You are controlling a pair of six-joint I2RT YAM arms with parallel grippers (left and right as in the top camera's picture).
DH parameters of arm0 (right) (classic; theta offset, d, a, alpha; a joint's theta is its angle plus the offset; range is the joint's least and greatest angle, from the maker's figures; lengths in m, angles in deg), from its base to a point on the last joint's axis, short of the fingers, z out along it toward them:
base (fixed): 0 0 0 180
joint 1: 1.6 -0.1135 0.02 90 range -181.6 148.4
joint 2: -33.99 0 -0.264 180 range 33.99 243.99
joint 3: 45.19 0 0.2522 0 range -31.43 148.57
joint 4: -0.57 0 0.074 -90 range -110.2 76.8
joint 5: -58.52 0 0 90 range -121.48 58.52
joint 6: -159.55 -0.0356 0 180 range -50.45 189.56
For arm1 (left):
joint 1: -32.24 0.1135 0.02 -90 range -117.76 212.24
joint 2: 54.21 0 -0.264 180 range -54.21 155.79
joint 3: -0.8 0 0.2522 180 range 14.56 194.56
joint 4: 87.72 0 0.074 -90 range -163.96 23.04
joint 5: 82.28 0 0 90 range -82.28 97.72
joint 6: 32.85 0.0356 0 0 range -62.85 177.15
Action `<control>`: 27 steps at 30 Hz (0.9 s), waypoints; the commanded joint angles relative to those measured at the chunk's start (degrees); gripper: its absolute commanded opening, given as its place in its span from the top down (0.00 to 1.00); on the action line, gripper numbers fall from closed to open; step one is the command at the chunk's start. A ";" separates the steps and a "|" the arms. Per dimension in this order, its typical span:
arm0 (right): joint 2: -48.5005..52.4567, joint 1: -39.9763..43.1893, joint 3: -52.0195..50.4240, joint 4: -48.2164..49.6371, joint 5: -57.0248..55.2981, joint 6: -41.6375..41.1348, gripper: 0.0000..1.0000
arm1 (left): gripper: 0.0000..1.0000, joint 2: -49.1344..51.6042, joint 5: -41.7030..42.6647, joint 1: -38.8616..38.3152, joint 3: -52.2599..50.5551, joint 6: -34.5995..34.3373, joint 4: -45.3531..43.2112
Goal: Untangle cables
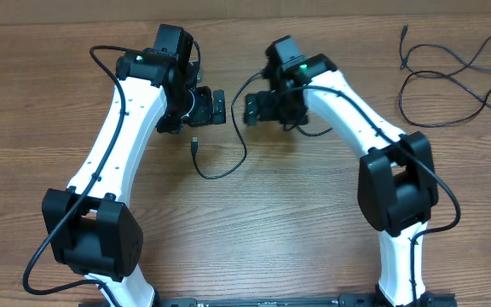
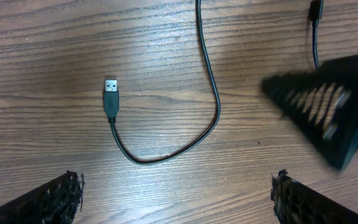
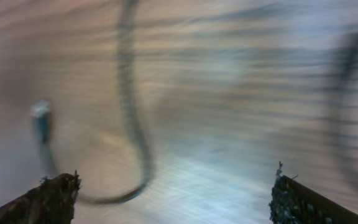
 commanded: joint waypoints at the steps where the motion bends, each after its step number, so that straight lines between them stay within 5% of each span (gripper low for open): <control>1: -0.13 3.32 1.51 0.72 -9.35 -2.32 0.00 | 0.00 -1.62 0.68 0.09 0.68 -0.76 -0.07; 6: 0.74 5.92 0.94 2.78 -9.84 5.62 0.02 | 0.01 -1.62 0.68 0.09 0.68 -0.76 -0.24; 17: 4.81 6.25 -2.25 3.26 -9.01 10.14 0.37 | 0.00 -1.55 0.66 -0.13 0.68 -0.76 -0.22; 21: 5.66 6.03 -2.71 3.02 -8.59 14.86 0.37 | 0.00 -1.53 0.68 -0.17 0.68 -0.79 -0.22; 27: 6.99 5.86 -2.75 2.38 -8.57 15.10 0.63 | 0.00 -1.53 0.68 -0.17 0.68 -0.79 -0.24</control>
